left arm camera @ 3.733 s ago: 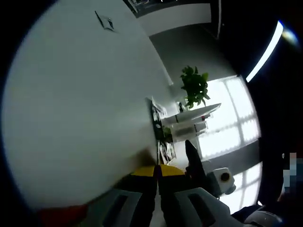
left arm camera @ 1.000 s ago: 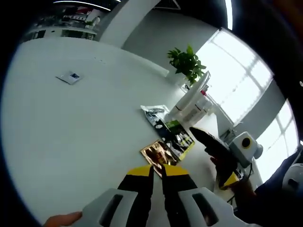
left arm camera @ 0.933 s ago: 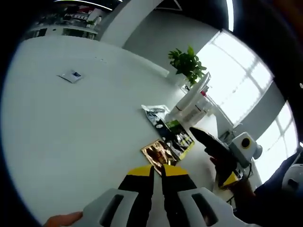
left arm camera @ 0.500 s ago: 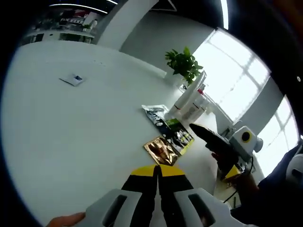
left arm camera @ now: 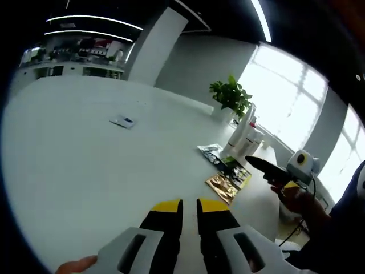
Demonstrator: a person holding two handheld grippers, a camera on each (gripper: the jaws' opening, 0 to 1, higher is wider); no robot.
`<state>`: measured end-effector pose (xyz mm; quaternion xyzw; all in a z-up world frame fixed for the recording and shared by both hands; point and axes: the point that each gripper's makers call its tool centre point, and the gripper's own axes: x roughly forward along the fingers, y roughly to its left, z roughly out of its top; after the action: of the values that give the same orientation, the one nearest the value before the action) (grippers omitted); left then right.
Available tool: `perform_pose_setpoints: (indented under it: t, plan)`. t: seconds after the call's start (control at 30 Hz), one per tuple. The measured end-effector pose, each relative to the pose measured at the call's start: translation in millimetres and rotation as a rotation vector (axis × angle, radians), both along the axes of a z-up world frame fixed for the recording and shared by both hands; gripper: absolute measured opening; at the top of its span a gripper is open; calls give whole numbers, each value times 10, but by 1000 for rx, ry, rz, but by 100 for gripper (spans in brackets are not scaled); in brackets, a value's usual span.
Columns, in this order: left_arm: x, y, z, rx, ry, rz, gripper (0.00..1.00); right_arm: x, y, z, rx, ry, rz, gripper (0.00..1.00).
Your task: Arrange the skincare products in the storage area until every visible bottle or jar stands upright without overlapping.
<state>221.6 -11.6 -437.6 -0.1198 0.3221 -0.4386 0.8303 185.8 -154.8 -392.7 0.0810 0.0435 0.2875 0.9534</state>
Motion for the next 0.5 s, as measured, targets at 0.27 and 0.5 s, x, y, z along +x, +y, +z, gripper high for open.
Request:
perform_pose_setpoints:
  t: [0.27, 0.5]
  plan:
    - [43, 169, -25, -42, -28, 44, 26, -23, 158, -42, -39, 24, 30, 80]
    - [113, 287, 87, -114, -84, 81, 42, 8, 282, -73, -77, 35, 51, 80]
